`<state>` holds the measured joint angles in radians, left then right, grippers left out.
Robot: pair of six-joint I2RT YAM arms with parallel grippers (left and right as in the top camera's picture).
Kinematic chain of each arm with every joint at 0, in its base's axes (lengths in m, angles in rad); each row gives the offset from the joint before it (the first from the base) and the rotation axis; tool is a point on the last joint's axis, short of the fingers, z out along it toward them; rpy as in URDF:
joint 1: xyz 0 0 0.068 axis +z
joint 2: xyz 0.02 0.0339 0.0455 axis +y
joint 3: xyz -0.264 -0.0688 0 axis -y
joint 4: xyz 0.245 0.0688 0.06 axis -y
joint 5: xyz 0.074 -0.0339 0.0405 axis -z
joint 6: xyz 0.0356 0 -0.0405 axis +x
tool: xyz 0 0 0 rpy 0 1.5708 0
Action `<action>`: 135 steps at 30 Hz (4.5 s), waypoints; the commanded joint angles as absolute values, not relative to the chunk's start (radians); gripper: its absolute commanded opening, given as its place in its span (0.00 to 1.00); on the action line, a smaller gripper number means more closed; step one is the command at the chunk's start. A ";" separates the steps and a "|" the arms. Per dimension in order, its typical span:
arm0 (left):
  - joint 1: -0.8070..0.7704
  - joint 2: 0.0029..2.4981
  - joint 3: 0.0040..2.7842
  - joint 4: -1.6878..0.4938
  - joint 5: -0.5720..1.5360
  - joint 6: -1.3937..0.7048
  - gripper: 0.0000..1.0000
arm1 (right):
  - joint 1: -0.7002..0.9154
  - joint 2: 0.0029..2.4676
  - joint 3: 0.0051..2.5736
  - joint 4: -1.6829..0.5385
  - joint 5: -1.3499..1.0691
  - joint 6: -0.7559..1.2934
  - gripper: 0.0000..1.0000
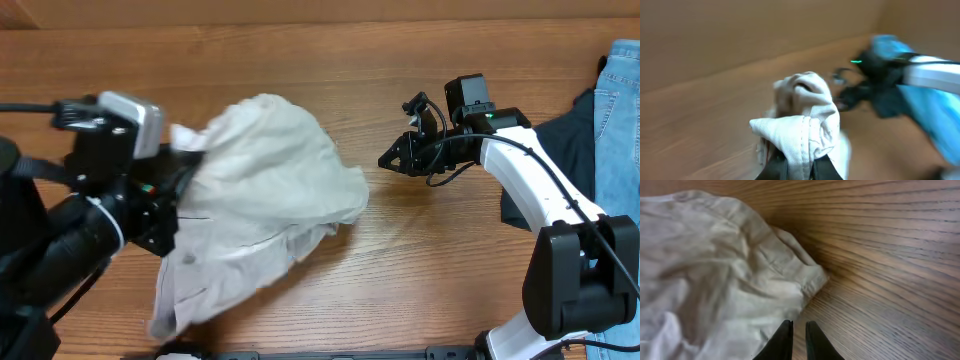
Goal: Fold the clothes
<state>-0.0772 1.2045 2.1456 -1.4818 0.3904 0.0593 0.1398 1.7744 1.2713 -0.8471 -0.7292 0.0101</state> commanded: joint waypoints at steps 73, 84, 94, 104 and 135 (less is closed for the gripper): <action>0.693 1.514 1.357 -1.374 0.220 -0.101 0.04 | 0.403 1.760 1.274 -0.981 -0.511 0.080 0.72; 0.695 1.464 1.569 -1.391 0.570 -0.067 0.04 | 0.883 1.770 1.274 -0.854 -0.456 -0.052 0.80; 0.694 1.464 1.723 -1.448 0.641 -0.059 0.04 | 1.001 1.892 1.274 -0.498 -0.172 0.202 0.80; 0.694 1.463 1.753 -1.454 0.696 -0.051 0.04 | 0.950 1.945 1.282 -0.450 0.005 0.286 0.04; 0.693 1.464 1.753 -1.465 0.592 0.001 0.05 | 0.831 1.834 1.111 -0.500 -0.400 0.753 0.83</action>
